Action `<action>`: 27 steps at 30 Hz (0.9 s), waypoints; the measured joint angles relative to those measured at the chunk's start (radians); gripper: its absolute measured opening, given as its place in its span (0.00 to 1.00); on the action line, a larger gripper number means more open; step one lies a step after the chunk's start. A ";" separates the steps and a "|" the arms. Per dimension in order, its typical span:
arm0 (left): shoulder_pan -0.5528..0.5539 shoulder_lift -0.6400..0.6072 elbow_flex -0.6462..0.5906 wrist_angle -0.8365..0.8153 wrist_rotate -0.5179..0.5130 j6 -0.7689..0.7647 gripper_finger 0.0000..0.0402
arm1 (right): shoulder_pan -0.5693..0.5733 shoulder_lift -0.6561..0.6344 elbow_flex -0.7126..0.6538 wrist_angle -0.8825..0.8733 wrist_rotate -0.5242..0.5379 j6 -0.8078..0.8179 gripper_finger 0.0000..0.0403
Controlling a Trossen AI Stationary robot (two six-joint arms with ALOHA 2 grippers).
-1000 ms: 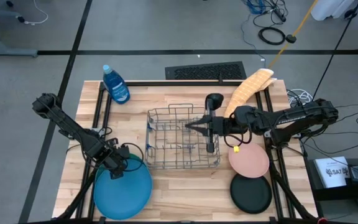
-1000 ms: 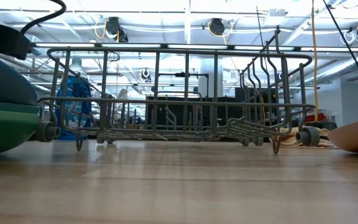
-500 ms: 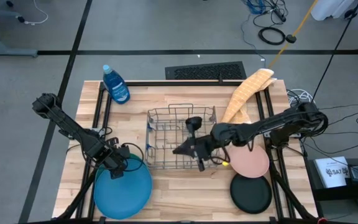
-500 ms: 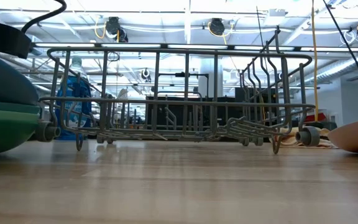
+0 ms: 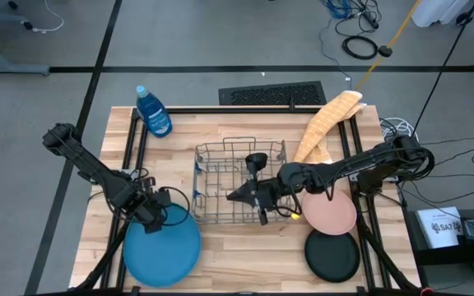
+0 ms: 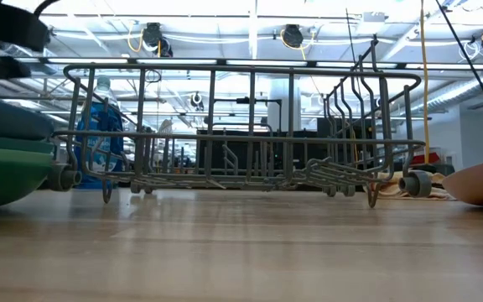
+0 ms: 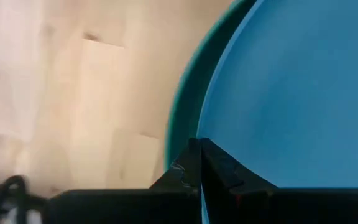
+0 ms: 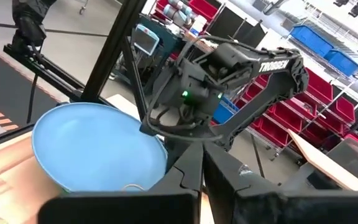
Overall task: Sort dishes
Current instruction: Put the blue plate into the dish rack
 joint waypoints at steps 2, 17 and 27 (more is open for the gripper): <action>0.000 0.000 0.027 -0.039 -0.015 0.000 0.00 | 0.001 0.000 0.000 -0.017 -0.008 0.000 0.02; -0.001 -0.003 0.104 0.082 0.027 -0.011 0.01 | 0.013 0.000 0.002 -0.085 0.004 -0.027 0.02; -0.133 0.037 0.106 0.536 0.203 -0.147 0.41 | 0.013 0.000 0.002 -0.086 0.031 -0.027 0.02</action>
